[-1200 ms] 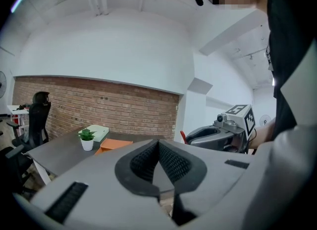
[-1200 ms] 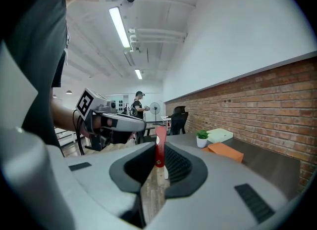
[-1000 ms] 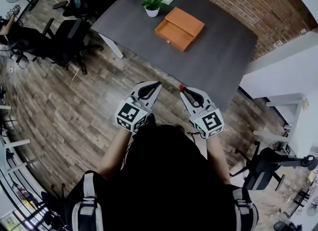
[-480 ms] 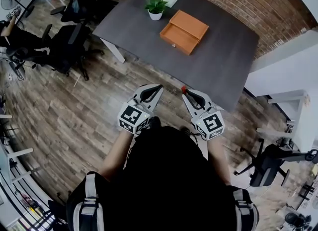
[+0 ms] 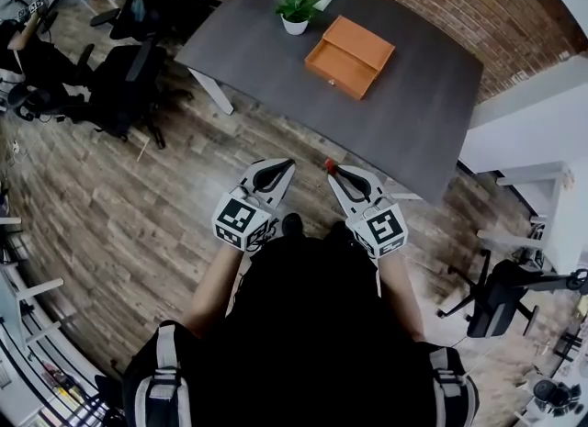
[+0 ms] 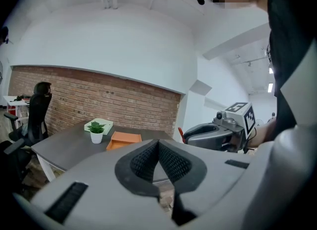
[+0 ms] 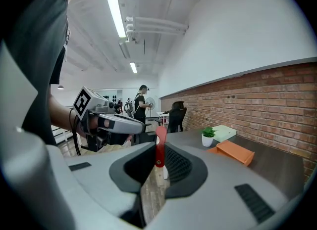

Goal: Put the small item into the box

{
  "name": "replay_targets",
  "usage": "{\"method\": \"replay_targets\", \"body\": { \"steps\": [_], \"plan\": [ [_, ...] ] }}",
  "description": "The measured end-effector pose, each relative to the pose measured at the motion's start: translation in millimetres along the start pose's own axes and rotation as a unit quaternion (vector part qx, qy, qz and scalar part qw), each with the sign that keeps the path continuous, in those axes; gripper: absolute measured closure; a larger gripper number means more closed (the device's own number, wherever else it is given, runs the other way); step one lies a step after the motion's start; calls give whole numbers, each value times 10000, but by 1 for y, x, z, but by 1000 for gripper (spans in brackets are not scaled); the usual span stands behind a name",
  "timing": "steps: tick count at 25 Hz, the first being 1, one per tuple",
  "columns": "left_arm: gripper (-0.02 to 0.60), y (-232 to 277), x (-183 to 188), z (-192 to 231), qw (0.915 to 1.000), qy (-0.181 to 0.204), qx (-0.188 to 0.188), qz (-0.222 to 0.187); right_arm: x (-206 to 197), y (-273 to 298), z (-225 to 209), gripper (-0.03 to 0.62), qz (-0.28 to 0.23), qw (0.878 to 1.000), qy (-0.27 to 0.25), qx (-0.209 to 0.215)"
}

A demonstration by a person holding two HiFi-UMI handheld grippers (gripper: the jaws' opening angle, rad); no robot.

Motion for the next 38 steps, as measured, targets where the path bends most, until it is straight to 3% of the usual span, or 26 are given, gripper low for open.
{"method": "replay_targets", "body": {
  "steps": [7,13,19,32,38],
  "plan": [
    [558,8,4,4,10000,32,-10,40,-1,7,-16,528,0,9999,105,-27],
    [558,15,9,18,9997,45,232,36,-2,26,-37,528,-66,9998,98,144],
    [558,35,17,31,9988,47,466,125,1,45,-71,528,-157,9993,93,328],
    [558,112,57,45,9983,256,514,75,7,69,-157,528,-162,9979,38,623],
    [558,125,63,53,9960,196,855,141,10,84,-184,528,-186,9956,-8,918]
  ]
}}
Point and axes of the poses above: the fingertips, and each gripper's own axes: y forward along the fingers, z to its left, x out of its top, the point moved 10 cm from there along -y, backward along the fingers, and after that the axes turned 4 degrees about -y, right-handed, at the moved point
